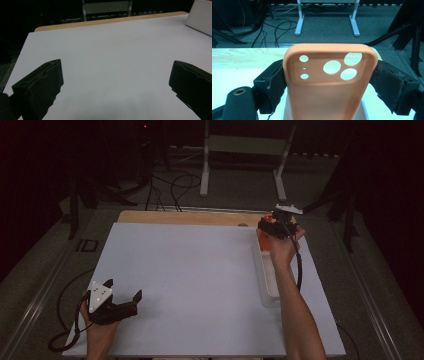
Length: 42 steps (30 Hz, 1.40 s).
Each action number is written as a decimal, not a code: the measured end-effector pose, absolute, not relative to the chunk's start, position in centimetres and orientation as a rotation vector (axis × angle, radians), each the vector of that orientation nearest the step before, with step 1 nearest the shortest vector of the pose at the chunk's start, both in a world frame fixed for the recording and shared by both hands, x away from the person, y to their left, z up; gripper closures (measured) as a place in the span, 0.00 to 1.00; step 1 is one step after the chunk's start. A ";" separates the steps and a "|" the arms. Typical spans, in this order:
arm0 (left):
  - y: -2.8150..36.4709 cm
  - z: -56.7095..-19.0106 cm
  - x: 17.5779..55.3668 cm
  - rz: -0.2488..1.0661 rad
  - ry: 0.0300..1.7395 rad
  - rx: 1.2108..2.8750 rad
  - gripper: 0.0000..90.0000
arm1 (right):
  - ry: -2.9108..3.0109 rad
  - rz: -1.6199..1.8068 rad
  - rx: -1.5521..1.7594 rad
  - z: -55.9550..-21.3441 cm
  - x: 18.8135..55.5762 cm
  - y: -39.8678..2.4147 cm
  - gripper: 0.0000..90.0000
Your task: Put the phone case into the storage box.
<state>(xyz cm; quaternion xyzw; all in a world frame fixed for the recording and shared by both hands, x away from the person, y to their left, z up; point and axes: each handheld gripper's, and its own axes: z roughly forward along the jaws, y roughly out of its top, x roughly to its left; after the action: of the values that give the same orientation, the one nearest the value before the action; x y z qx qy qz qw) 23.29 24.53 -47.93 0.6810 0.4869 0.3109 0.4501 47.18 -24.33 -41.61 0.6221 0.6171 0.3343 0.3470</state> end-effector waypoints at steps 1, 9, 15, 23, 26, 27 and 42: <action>24.5 -47.9 23.3 0.767 1.203 1.684 0.00 | 1.600 0.867 1.616 -41.7 47.2 -24.3 0.18; 24.5 -47.9 23.3 0.768 1.204 1.684 0.00 | 1.619 0.842 1.639 -43.0 47.3 -24.5 0.18; 24.5 -48.0 23.3 0.766 1.204 1.687 0.00 | 1.619 0.835 1.644 -43.3 47.4 -24.5 0.18; 24.5 -48.0 23.3 0.765 1.203 1.686 0.00 | 1.618 0.833 1.641 -43.4 47.5 -24.5 0.18; 24.5 -48.0 23.3 0.765 1.204 1.685 0.00 | 1.621 0.837 1.639 -43.4 47.6 -24.5 0.18; 24.5 -48.0 23.3 0.765 1.204 1.685 0.00 | 1.621 0.837 1.639 -43.4 47.6 -24.5 0.18; 24.6 -48.0 23.3 0.764 1.208 1.683 0.00 | 1.627 0.893 1.666 -43.4 48.0 -25.3 0.15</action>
<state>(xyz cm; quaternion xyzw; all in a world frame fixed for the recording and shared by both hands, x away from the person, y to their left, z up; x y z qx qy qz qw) 23.31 24.57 -47.98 0.6808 0.4884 0.3091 0.4499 47.99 -25.27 -43.36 0.6333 0.6184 0.3394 0.3182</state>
